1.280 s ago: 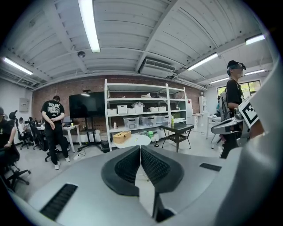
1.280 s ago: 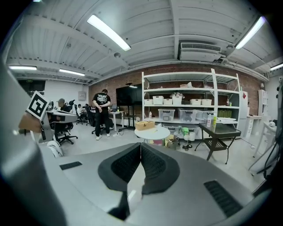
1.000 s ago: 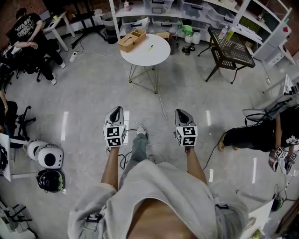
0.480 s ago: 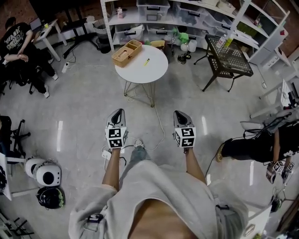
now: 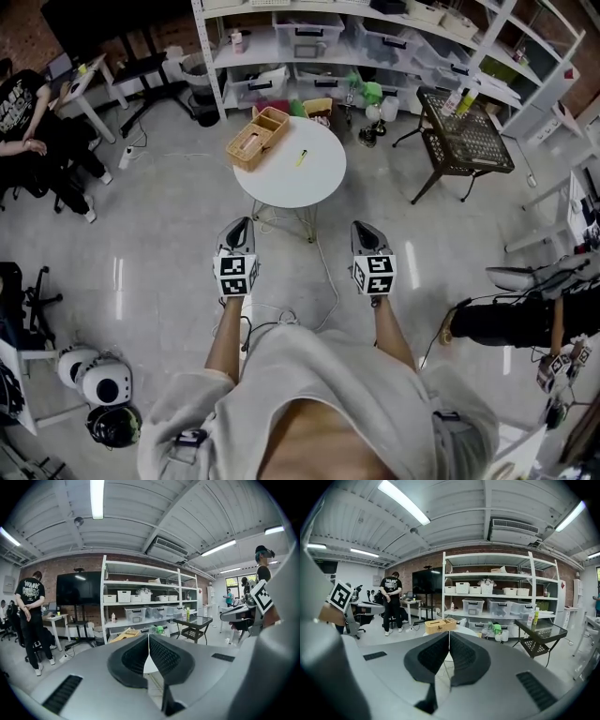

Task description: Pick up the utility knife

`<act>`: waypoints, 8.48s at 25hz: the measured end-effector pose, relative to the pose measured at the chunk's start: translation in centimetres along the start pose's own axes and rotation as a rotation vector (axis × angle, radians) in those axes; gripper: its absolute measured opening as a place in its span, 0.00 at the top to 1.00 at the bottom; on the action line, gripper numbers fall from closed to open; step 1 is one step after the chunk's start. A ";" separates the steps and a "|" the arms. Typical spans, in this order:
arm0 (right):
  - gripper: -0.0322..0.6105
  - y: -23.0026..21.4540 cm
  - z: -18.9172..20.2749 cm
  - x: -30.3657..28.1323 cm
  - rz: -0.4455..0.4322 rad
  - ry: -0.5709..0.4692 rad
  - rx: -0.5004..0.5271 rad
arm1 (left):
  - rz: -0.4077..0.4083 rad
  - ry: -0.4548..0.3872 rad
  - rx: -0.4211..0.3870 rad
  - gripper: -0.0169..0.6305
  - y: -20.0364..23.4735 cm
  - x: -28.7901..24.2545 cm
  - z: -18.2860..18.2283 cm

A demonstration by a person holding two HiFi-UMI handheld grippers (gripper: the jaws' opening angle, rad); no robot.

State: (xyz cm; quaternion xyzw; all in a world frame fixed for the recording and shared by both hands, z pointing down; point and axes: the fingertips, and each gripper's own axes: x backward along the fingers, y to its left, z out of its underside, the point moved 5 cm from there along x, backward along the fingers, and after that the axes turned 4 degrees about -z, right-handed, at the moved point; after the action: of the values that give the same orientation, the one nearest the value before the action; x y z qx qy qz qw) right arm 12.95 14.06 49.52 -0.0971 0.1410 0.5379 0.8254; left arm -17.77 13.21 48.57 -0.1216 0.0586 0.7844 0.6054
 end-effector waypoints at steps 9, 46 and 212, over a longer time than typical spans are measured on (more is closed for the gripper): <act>0.90 0.0 -1.1 -6.0 0.025 0.026 0.010 | 0.049 -0.004 0.006 0.94 3.5 -6.4 -0.2; 0.90 -11.9 -5.8 -27.5 -0.079 0.065 -0.027 | 0.023 0.112 -0.004 0.94 4.5 -28.5 -3.9; 0.90 -14.1 -11.9 -36.6 -0.151 0.002 -0.049 | 0.057 0.046 0.045 0.86 8.5 -36.6 -8.4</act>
State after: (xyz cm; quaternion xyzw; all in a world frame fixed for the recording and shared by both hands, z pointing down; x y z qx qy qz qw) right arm 10.40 -26.81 50.81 -0.1281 0.1212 0.4774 0.8608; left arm -16.25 -25.21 49.61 -0.1242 0.0933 0.7970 0.5837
